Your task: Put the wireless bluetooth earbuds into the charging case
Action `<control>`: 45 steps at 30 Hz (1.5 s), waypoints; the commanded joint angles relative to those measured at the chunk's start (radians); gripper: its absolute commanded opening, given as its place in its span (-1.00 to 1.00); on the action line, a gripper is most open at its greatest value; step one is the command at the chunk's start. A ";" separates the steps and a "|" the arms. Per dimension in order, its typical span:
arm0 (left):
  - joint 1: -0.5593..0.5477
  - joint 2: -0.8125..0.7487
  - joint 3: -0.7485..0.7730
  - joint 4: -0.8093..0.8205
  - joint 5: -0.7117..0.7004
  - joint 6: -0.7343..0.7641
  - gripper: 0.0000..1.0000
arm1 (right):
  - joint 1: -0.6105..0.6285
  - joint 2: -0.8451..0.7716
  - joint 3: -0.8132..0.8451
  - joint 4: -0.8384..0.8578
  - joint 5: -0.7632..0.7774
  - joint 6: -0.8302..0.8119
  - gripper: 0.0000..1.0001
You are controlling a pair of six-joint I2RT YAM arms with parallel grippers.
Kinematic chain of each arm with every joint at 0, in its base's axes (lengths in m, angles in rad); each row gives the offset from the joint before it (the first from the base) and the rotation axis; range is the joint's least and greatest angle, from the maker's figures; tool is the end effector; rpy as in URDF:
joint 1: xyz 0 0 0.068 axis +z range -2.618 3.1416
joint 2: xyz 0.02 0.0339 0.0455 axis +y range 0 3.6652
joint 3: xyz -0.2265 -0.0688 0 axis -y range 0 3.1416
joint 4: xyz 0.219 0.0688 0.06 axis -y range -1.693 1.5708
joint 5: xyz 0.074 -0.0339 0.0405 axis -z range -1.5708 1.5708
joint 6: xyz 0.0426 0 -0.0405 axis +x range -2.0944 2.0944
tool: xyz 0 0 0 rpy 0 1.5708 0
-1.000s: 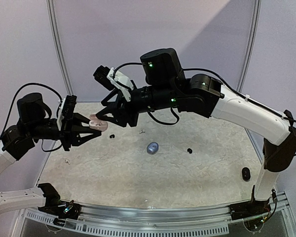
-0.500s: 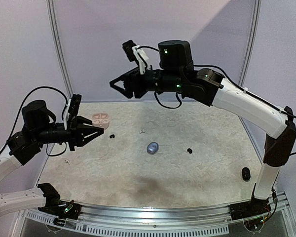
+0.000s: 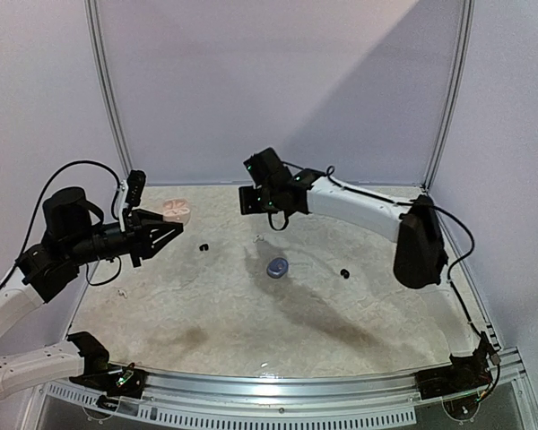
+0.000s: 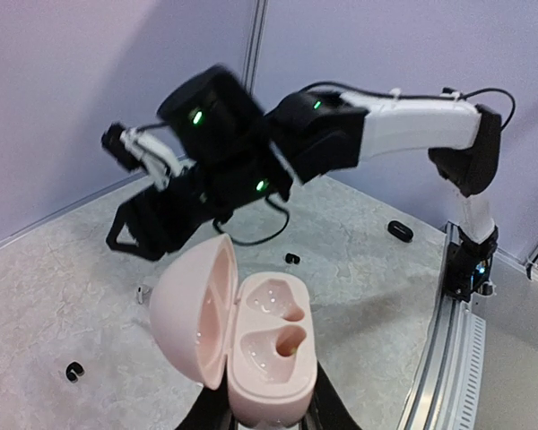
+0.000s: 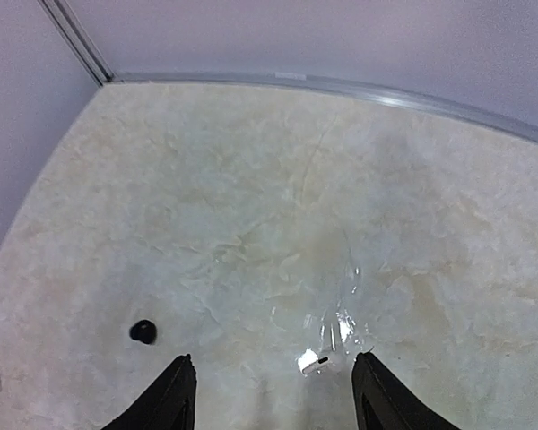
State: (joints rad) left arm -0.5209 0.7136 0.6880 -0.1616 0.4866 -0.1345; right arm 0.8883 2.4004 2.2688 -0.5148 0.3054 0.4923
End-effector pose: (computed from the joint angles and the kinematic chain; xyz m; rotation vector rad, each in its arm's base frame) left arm 0.1453 -0.1063 0.2954 0.7037 1.6832 -0.8964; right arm 0.3276 0.3827 0.2281 -0.2687 2.2009 0.4390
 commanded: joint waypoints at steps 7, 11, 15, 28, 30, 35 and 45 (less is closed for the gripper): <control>0.015 -0.028 -0.049 0.019 -0.002 -0.004 -1.00 | -0.027 0.251 0.092 0.059 0.063 0.097 0.18; 0.017 -0.039 -0.064 0.031 -0.003 -0.013 -1.00 | -0.028 0.282 0.103 0.084 0.121 0.118 0.16; 0.022 -0.048 -0.070 0.036 -0.012 -0.011 -1.00 | -0.031 0.310 0.106 0.059 0.120 0.167 0.09; 0.045 -0.036 -0.071 0.057 -0.011 -0.002 -1.00 | -0.005 0.360 0.108 -0.092 0.132 0.165 -0.29; 0.045 -0.037 -0.068 0.047 -0.010 -0.001 -1.00 | -0.003 0.355 0.106 -0.091 0.130 0.136 -0.43; 0.048 -0.042 -0.063 0.035 -0.015 0.004 -1.00 | 0.009 0.304 0.037 -0.014 0.049 0.056 -0.50; 0.051 -0.050 -0.055 0.024 -0.011 0.007 -1.00 | 0.034 0.187 -0.141 0.038 -0.031 -0.003 -0.72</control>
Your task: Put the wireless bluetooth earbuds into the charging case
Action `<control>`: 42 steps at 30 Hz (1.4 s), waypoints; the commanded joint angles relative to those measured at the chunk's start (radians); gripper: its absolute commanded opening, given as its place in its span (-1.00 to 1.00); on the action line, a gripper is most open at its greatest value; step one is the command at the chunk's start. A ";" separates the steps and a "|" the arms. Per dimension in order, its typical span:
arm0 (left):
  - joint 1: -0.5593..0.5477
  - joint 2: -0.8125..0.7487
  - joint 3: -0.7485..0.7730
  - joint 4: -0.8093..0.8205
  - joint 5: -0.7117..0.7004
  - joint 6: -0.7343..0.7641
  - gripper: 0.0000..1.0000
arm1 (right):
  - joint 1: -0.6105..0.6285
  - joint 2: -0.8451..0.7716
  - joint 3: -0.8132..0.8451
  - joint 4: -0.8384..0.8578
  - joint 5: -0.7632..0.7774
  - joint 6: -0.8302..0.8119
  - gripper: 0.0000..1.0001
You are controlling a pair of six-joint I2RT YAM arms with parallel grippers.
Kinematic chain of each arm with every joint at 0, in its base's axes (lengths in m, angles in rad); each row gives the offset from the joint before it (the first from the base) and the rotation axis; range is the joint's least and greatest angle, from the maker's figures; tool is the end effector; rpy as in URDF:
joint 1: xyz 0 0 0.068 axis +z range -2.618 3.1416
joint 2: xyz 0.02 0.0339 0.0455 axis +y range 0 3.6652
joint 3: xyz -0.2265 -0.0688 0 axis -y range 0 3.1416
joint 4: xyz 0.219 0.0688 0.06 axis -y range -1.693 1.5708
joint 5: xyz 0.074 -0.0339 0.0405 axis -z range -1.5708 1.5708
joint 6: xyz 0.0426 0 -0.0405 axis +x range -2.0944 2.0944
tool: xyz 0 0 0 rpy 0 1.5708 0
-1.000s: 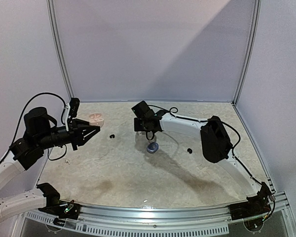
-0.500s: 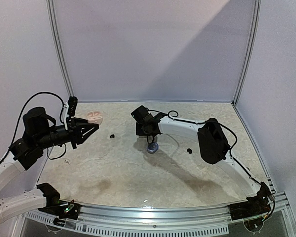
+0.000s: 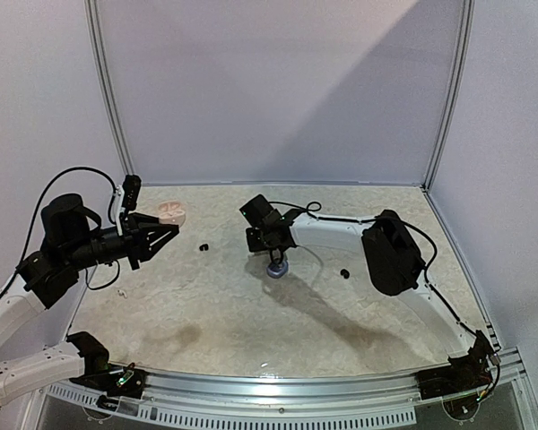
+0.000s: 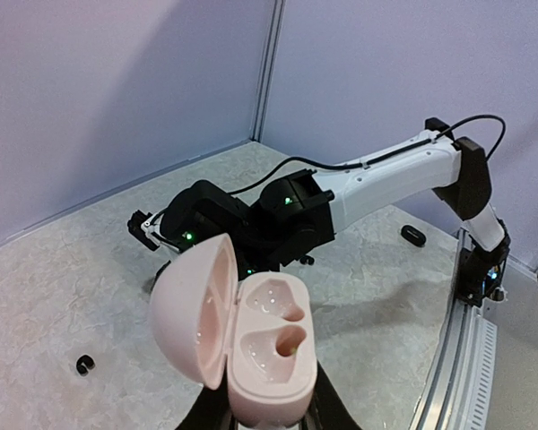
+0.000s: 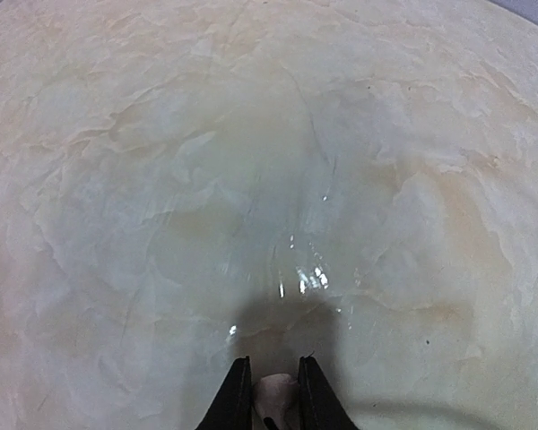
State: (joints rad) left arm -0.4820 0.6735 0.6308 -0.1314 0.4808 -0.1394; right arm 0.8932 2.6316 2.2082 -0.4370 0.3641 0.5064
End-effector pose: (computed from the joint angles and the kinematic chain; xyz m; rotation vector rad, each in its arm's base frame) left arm 0.1454 -0.0983 0.2860 0.6603 1.6812 -0.8670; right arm 0.3354 0.3927 0.1025 -0.2960 2.3516 0.2319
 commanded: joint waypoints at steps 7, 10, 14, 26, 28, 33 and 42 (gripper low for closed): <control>0.014 -0.018 0.007 -0.022 -0.006 0.022 -1.00 | 0.062 -0.160 -0.228 -0.021 -0.160 -0.026 -0.69; 0.016 -0.021 0.005 -0.018 -0.005 0.024 -1.00 | 0.087 -0.219 -0.313 -0.016 -0.187 0.000 -0.68; 0.015 -0.025 0.001 -0.017 -0.006 0.029 -1.00 | 0.133 -0.254 -0.353 -0.049 -0.209 0.021 -0.65; 0.017 -0.029 -0.002 -0.018 -0.007 0.037 -1.00 | 0.225 -0.271 -0.352 -0.180 -0.189 0.005 -0.51; 0.017 -0.030 -0.001 -0.020 -0.007 0.037 -1.00 | 0.232 -0.275 -0.350 -0.197 -0.197 0.000 -0.44; 0.017 -0.031 -0.002 -0.023 -0.005 0.041 -1.00 | 0.233 -0.303 -0.339 -0.200 -0.209 -0.013 -0.32; 0.017 -0.026 -0.002 -0.019 -0.001 0.044 -1.00 | 0.184 -0.275 -0.168 -0.342 -0.227 -0.161 -0.01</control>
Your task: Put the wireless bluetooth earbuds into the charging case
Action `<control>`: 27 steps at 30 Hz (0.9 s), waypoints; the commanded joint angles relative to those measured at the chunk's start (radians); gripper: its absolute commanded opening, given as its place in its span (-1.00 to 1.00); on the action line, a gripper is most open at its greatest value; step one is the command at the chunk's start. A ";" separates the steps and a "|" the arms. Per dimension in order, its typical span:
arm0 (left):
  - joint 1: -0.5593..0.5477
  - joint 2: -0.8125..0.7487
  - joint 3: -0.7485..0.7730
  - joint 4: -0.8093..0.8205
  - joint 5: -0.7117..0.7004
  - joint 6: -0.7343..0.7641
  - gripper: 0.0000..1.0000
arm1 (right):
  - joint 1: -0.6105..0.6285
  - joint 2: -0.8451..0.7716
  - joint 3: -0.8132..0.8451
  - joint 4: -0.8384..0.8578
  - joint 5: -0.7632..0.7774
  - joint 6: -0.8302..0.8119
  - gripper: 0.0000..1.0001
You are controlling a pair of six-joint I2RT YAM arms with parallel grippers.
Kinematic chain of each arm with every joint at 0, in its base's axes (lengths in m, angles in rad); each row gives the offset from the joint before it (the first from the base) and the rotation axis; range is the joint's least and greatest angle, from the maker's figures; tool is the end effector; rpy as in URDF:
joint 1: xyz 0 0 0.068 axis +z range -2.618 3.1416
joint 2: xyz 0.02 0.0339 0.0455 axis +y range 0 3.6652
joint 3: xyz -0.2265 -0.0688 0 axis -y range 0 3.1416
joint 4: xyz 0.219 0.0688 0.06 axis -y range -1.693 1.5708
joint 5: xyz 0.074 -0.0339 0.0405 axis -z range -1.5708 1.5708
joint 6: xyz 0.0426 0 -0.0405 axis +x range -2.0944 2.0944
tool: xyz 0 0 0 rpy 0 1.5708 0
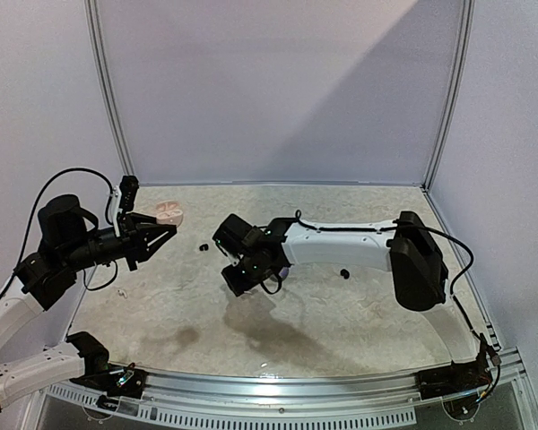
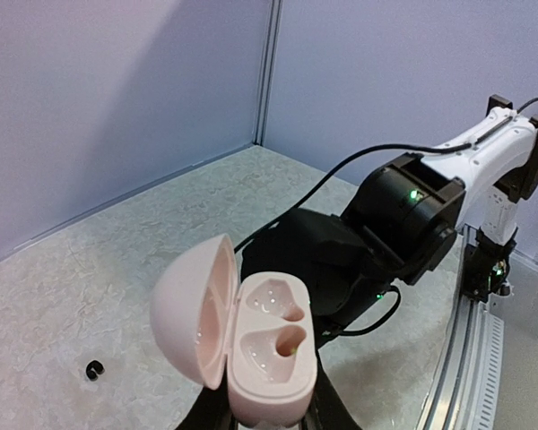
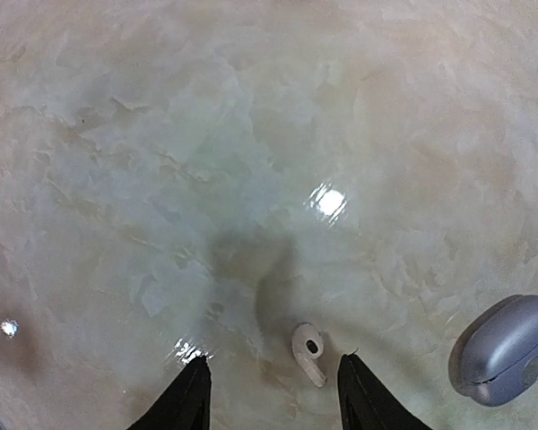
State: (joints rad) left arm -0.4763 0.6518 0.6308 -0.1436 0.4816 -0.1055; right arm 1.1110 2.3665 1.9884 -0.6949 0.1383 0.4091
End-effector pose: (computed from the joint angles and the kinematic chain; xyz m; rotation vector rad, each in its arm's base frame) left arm 0.1424 -0.0957 0.2880 0.6822 1.6567 -0.8390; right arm 0.2107 0.4123 0.1448 -0.8732 2.5216 0.3333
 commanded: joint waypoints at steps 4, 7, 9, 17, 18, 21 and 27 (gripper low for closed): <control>0.012 -0.004 -0.002 -0.008 -0.004 0.010 -1.00 | -0.049 0.009 0.079 -0.097 -0.037 -0.066 -0.05; 0.013 -0.001 0.000 -0.007 -0.003 0.012 -1.00 | -0.048 0.053 0.131 -0.130 -0.063 -0.090 0.03; 0.014 0.001 0.000 -0.007 -0.002 0.012 -1.00 | -0.047 0.082 0.161 -0.142 -0.077 -0.113 0.11; 0.014 0.005 -0.003 -0.004 0.005 0.010 -1.00 | -0.048 0.168 0.218 -0.185 -0.108 -0.233 -0.02; 0.014 0.004 -0.003 -0.002 0.006 0.010 -1.00 | -0.048 0.174 0.218 -0.183 -0.114 -0.240 -0.03; 0.014 0.006 -0.005 0.004 0.007 0.006 -1.00 | -0.049 0.186 0.222 -0.171 -0.117 -0.249 -0.13; 0.015 0.008 0.000 0.000 0.007 0.010 -1.00 | -0.048 0.196 0.227 -0.173 -0.110 -0.261 -0.51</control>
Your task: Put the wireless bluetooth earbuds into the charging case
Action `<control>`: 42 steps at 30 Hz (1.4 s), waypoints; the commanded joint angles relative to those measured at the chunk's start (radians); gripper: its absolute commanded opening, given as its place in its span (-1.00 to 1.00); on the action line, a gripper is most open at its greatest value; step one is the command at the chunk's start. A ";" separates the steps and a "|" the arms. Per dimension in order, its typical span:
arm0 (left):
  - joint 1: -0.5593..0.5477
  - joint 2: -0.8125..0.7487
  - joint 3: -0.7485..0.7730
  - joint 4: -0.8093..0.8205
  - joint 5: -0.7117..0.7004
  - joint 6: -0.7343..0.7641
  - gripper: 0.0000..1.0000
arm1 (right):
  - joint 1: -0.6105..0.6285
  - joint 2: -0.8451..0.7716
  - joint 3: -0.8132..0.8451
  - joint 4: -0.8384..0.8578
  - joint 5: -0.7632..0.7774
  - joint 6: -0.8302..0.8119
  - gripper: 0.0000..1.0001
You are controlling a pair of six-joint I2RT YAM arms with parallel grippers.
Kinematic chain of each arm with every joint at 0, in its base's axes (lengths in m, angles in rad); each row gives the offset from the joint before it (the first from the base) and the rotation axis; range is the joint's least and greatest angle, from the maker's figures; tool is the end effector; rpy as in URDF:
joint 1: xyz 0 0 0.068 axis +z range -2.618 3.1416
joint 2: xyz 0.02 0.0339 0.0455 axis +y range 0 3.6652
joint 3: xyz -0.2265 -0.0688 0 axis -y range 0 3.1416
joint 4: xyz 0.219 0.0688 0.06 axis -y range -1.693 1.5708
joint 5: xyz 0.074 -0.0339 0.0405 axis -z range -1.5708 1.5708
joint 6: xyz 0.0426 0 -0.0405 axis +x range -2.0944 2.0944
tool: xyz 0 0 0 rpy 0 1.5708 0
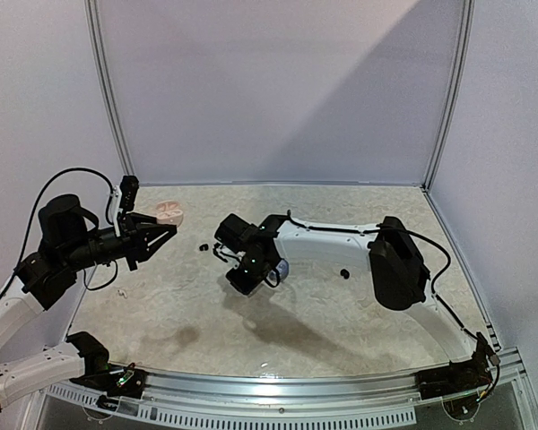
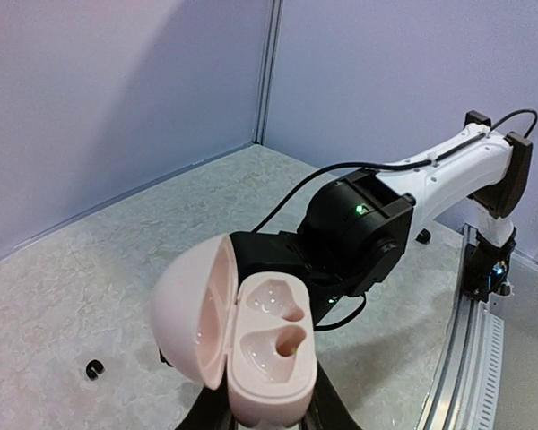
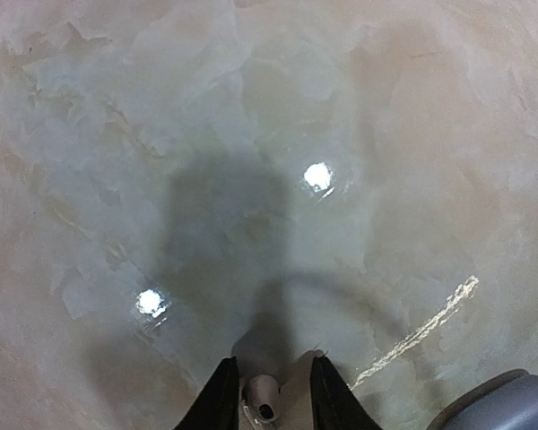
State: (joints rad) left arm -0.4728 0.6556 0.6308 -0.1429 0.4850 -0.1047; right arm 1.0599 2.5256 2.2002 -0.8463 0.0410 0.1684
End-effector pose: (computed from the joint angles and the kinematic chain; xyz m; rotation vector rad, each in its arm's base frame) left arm 0.1432 -0.0956 0.2875 0.6823 1.6595 -0.8391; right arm 0.2347 0.4151 0.1238 -1.1877 2.5123 0.2773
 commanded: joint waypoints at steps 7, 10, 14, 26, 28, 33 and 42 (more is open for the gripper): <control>0.012 0.007 -0.001 0.003 0.007 0.006 -1.00 | 0.007 0.022 0.016 -0.066 0.008 -0.050 -0.68; 0.012 0.009 0.000 0.002 0.009 0.007 -1.00 | 0.010 0.016 0.017 -0.083 0.013 -0.060 -0.71; 0.013 0.009 0.001 0.000 0.008 0.008 -1.00 | 0.011 0.001 0.016 -0.076 0.004 -0.040 -0.83; 0.012 0.009 0.002 0.009 -0.010 0.013 -1.00 | -0.002 -0.064 0.007 -0.041 -0.004 0.008 -0.96; 0.013 0.007 0.004 0.009 -0.013 0.013 -1.00 | -0.004 -0.075 0.007 -0.034 -0.004 0.017 -0.97; 0.012 -0.009 -0.001 0.047 -0.054 0.015 -1.00 | -0.019 -0.166 0.006 0.010 0.018 0.046 -1.00; 0.013 -0.066 -0.078 0.304 -0.002 0.128 -1.00 | -0.024 -0.448 0.000 0.236 0.028 0.088 -1.00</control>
State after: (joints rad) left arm -0.4709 0.6029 0.5804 0.0254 0.4564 -0.0673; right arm 1.0401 2.2356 2.2013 -0.7639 0.0578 0.2211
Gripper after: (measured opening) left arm 0.207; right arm 0.122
